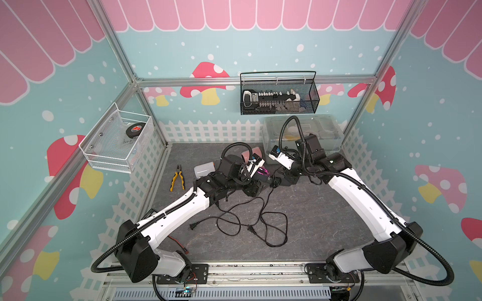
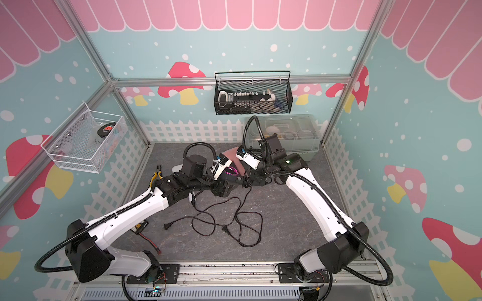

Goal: Wrap the cord around the hair dryer
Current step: Wrap the power cord around the hair dryer.

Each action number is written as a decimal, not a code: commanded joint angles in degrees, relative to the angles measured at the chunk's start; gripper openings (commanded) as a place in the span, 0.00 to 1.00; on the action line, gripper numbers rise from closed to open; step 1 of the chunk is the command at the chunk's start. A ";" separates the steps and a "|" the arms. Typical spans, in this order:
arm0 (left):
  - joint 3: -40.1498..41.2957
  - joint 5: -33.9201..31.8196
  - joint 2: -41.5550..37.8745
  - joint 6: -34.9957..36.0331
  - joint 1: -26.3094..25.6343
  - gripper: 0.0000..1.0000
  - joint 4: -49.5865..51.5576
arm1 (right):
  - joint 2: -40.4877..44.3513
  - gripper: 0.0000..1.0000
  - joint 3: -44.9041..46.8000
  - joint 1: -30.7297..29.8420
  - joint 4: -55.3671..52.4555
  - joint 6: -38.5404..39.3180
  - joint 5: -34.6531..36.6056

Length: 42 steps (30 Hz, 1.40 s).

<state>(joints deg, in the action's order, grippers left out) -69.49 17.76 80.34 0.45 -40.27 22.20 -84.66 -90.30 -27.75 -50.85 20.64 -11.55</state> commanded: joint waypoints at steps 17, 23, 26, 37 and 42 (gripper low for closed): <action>3.73 14.60 1.88 -6.71 -1.84 0.00 -5.42 | -12.79 0.00 7.77 1.39 2.50 1.09 -7.60; 3.01 16.86 4.03 -7.64 -1.83 0.00 -6.70 | -14.47 0.04 9.64 1.38 2.56 0.54 -9.25; 2.36 17.22 4.96 -7.82 -1.83 0.00 -6.73 | -15.22 0.19 9.63 1.39 2.12 0.71 -10.74; 0.69 17.75 6.83 -8.31 -1.32 0.00 -6.55 | -15.17 0.53 11.02 1.38 0.83 2.12 -13.67; 0.19 18.23 7.26 -8.42 -1.07 0.00 -6.61 | -14.40 0.61 11.61 1.30 0.40 2.39 -13.67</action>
<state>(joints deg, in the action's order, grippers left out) -65.54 33.93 87.37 -7.60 -41.54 21.58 -100.05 -79.83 -25.54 -49.25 21.50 -22.09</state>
